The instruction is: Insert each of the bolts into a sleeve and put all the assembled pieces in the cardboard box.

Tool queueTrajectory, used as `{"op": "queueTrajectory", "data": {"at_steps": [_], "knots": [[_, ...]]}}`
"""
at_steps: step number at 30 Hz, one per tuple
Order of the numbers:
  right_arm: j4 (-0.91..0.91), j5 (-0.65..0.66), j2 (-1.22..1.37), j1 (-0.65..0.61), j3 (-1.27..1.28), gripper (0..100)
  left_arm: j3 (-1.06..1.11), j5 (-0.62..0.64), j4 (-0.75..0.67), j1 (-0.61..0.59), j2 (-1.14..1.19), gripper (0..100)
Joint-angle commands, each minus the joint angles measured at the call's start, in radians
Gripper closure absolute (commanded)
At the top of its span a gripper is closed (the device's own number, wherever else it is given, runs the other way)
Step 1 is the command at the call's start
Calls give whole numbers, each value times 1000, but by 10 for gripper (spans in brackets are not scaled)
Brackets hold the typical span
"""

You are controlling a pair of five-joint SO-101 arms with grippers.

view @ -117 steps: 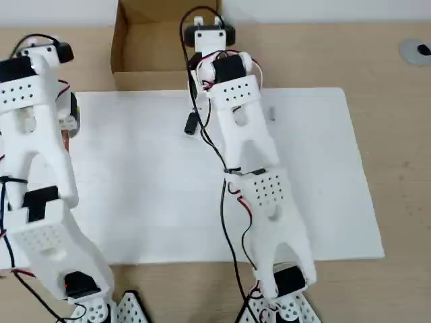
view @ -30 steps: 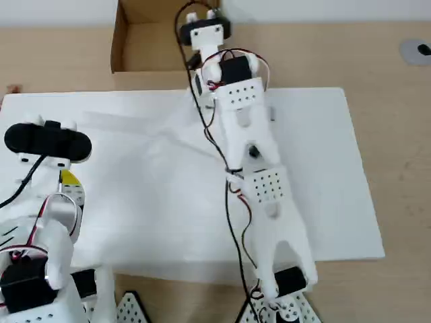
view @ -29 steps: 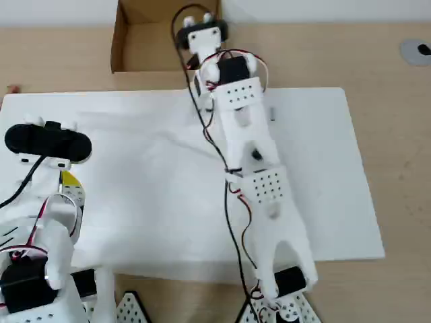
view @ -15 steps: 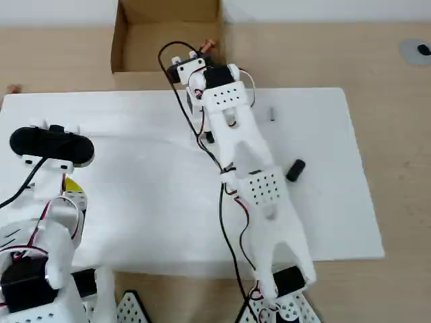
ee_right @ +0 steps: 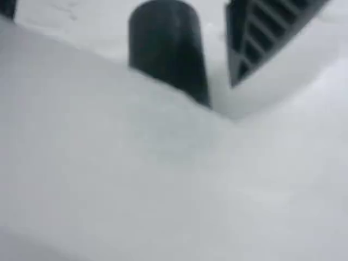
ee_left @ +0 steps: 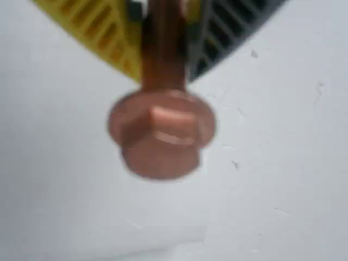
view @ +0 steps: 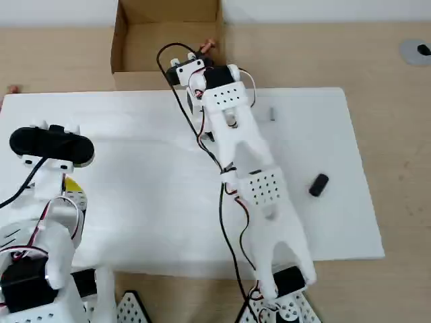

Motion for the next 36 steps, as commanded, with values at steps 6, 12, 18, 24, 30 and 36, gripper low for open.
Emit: {"op": "queueTrajectory", "data": {"at_steps": [6,12,18,24,30,36], "knots": [[12,5,-102,-12,1,978,-63,0,3,5,-7,990],[12,5,-104,-8,-4,989,-63,0,5,5,-7,990],[14,3,-156,-7,-71,989,-69,5,2,5,-7,990],[14,2,-297,-15,-162,989,-71,57,-11,5,-8,995],[14,-121,-450,-45,-255,989,-71,227,-192,-71,-8,994],[14,-149,-636,-148,-272,989,-71,470,-364,-195,-10,994]]}}
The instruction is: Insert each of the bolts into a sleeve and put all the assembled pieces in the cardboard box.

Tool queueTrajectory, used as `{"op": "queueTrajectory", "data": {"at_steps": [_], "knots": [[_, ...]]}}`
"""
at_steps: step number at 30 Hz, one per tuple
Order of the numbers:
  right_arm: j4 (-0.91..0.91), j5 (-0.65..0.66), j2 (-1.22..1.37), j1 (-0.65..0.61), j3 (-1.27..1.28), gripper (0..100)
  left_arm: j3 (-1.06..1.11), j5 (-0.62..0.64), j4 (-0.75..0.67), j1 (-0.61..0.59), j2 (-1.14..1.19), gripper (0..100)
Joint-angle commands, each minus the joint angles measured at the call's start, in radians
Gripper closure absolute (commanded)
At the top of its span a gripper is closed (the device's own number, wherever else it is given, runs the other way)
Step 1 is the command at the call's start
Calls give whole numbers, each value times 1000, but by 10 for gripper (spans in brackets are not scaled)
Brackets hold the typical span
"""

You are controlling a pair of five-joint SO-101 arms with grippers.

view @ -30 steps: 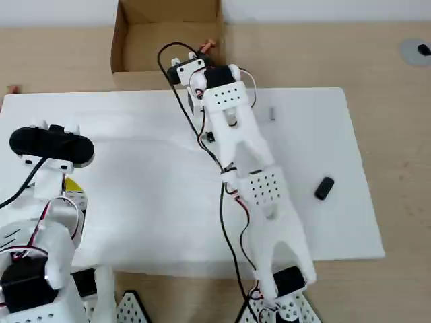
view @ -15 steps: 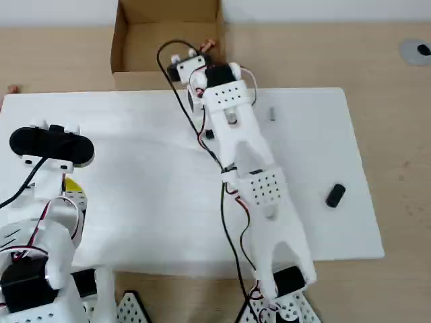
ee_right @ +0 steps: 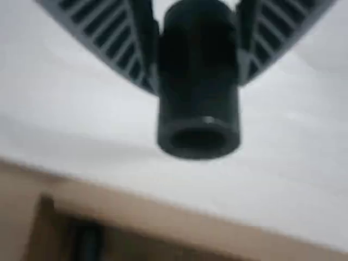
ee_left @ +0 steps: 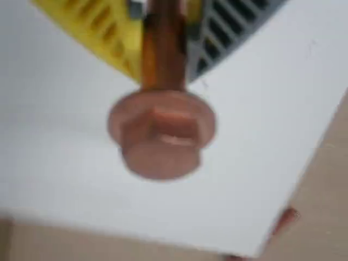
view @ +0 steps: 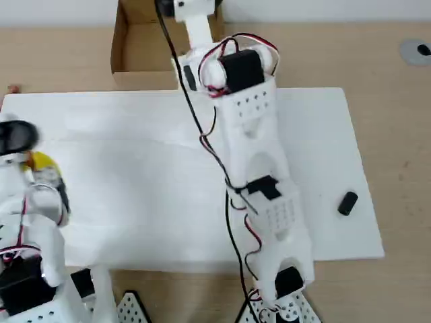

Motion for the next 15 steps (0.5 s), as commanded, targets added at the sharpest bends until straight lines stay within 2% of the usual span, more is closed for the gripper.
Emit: {"op": "queueTrajectory", "data": {"at_steps": [1,5,9,15], "knots": [[14,-26,-191,-82,-48,989,-71,153,-110,-81,-10,994],[14,-71,-311,-168,28,989,-71,284,-212,-100,-10,994],[14,-112,-440,-242,219,989,-71,304,-319,-44,-10,994],[5,-190,-657,-294,673,989,-71,310,-445,81,-8,994]]}}
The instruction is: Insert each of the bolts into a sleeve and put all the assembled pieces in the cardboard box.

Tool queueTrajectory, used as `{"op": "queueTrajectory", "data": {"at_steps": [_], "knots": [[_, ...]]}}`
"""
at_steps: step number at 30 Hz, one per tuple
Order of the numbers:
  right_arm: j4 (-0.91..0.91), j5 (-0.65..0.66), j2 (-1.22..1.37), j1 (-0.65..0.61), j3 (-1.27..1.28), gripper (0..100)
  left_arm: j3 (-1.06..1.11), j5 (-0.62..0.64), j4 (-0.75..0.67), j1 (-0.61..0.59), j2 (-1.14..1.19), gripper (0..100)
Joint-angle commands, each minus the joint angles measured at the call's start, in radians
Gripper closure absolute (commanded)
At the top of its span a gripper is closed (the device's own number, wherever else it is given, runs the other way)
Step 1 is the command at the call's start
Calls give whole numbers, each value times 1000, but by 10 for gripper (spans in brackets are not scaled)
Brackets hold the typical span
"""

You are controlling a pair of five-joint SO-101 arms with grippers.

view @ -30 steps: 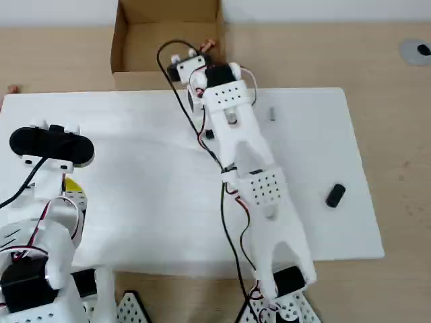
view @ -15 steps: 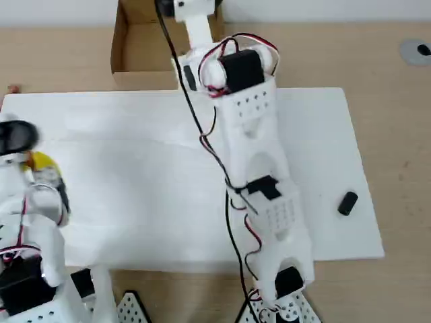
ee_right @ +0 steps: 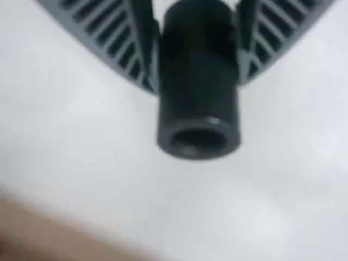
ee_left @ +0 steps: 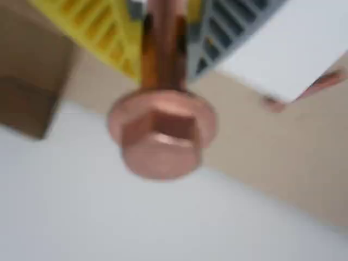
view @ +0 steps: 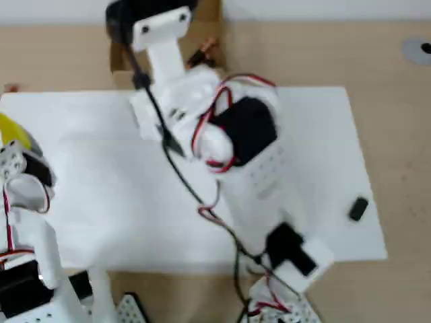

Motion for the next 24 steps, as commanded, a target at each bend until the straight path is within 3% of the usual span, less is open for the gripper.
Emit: {"op": "queueTrajectory", "data": {"at_steps": [1,13,19,24], "knots": [[-5,-41,-171,-21,275,989,-71,5,-75,80,-8,994],[-384,-2,-733,-19,1058,989,-71,9,-72,295,-7,994],[-747,68,-1000,-24,1520,989,-104,204,-75,310,-2,994],[-1051,104,-1119,-24,1828,989,-120,276,-78,313,-1,994]]}}
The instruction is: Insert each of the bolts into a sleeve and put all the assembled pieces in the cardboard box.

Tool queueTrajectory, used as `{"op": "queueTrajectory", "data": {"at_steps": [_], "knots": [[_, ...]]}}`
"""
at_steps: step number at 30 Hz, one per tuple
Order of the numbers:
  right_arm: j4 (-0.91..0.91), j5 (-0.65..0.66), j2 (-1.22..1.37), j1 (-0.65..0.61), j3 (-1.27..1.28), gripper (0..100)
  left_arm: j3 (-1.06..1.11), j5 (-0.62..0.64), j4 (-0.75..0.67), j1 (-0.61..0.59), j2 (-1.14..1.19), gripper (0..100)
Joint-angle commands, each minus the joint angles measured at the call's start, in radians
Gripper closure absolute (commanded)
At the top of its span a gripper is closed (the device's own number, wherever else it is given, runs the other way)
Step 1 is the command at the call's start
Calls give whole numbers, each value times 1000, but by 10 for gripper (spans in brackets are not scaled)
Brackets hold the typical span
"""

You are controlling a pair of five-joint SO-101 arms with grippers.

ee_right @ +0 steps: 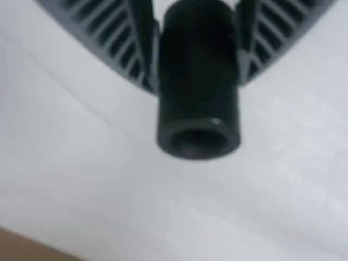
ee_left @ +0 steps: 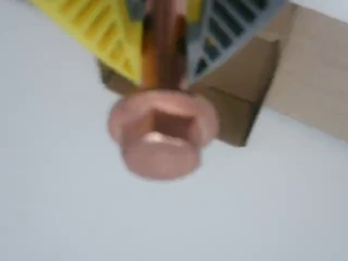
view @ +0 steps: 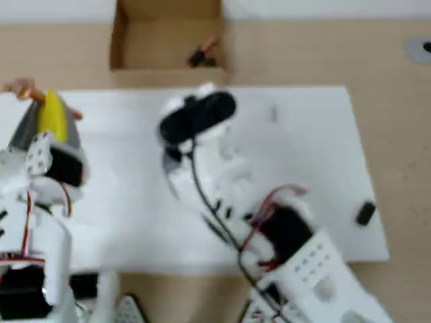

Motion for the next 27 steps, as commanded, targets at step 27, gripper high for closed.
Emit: {"op": "queueTrajectory", "data": {"at_steps": [27], "knots": [[-872,153,105,-139,433,989,-427,-143,381,308,-8,995]]}}
